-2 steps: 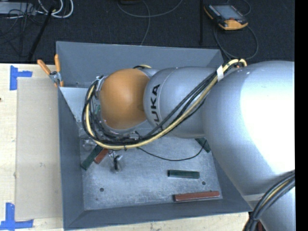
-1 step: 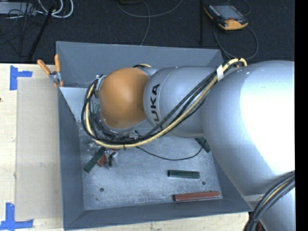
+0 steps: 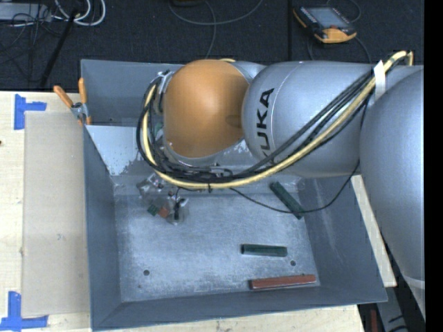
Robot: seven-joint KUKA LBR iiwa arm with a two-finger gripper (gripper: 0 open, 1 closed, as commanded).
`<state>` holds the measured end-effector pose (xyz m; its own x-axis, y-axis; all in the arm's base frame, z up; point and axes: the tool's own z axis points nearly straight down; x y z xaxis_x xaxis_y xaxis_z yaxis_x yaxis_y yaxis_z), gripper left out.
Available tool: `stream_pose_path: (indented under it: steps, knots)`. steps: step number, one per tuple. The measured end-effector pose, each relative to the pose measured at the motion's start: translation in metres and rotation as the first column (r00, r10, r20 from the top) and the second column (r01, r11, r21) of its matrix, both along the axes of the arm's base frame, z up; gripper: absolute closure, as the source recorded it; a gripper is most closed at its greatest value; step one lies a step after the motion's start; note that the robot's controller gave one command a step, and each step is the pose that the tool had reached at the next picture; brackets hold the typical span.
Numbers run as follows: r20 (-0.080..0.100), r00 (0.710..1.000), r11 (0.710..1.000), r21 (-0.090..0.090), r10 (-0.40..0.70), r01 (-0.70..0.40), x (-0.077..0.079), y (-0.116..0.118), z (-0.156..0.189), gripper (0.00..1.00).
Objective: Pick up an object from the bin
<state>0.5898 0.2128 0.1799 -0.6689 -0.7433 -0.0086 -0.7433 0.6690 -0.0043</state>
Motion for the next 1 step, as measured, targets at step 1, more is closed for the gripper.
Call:
stream_pose_path:
  steps: [1]
  knots:
    - [-0.002,1.0,1.0,-0.001,0.015,-0.015,-0.0033,-0.0088,0.054,1.0]
